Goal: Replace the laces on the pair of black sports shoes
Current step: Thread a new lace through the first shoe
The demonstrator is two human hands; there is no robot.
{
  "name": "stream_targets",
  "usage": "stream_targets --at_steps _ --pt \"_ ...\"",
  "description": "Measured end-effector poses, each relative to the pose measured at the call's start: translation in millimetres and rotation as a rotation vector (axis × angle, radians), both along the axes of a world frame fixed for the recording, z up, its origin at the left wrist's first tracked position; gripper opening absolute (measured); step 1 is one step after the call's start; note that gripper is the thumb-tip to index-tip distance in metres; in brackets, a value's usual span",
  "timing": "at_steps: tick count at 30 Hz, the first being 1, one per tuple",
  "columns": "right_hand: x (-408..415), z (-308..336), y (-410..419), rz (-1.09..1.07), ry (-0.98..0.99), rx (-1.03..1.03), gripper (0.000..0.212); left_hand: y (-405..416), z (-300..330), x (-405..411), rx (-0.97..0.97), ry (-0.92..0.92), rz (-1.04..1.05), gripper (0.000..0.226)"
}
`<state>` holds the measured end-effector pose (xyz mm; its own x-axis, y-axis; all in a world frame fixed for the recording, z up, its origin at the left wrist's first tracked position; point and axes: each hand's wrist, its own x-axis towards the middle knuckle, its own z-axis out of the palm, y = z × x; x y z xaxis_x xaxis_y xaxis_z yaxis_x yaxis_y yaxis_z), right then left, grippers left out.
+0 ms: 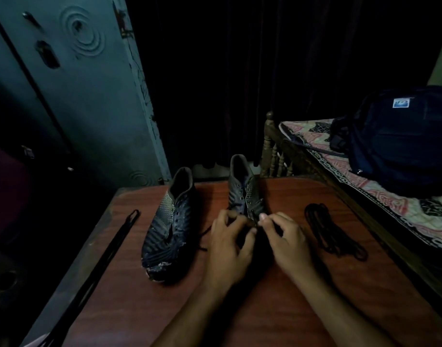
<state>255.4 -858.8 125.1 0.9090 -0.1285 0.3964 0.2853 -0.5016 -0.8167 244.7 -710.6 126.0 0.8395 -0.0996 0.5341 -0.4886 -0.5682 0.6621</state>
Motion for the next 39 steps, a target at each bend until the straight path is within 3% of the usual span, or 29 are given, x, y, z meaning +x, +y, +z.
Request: stream_targets --at_steps 3,7,13,19,23,28,30,34,39 --pt "-0.4 2.8 -1.1 0.025 0.089 0.035 0.030 0.7 -1.2 -14.0 -0.012 0.008 -0.121 0.015" --pt "-0.3 3.5 -12.1 0.037 0.102 0.054 0.026 0.6 1.4 -19.5 -0.086 0.030 -0.119 0.002" --pt "-2.2 4.0 -8.2 0.096 0.092 0.108 0.032 4.3 2.6 -19.3 -0.052 0.012 -0.146 0.013" --pt "-0.9 1.0 -9.6 0.081 0.056 -0.014 0.025 1.7 4.1 -17.9 -0.089 0.135 -0.134 0.006" --pt "-8.0 6.9 -16.3 0.278 0.078 0.032 0.019 -0.8 2.9 -14.2 -0.223 0.224 -0.033 0.021" --pt "-10.4 5.1 -18.8 0.457 0.126 -0.081 0.022 1.6 -0.3 -9.8 -0.236 0.243 -0.045 0.013" --pt "-9.7 6.8 -16.9 0.438 0.119 -0.026 0.023 6.0 1.0 -11.7 -0.255 0.223 -0.061 0.015" --pt "-11.5 8.4 -11.9 0.233 0.134 0.113 0.045 10.9 -1.1 -17.2 -0.184 0.147 -0.157 0.012" --pt "-5.1 11.7 -9.6 0.162 0.212 0.081 0.033 7.7 3.5 -14.6 -0.118 0.144 -0.280 0.005"
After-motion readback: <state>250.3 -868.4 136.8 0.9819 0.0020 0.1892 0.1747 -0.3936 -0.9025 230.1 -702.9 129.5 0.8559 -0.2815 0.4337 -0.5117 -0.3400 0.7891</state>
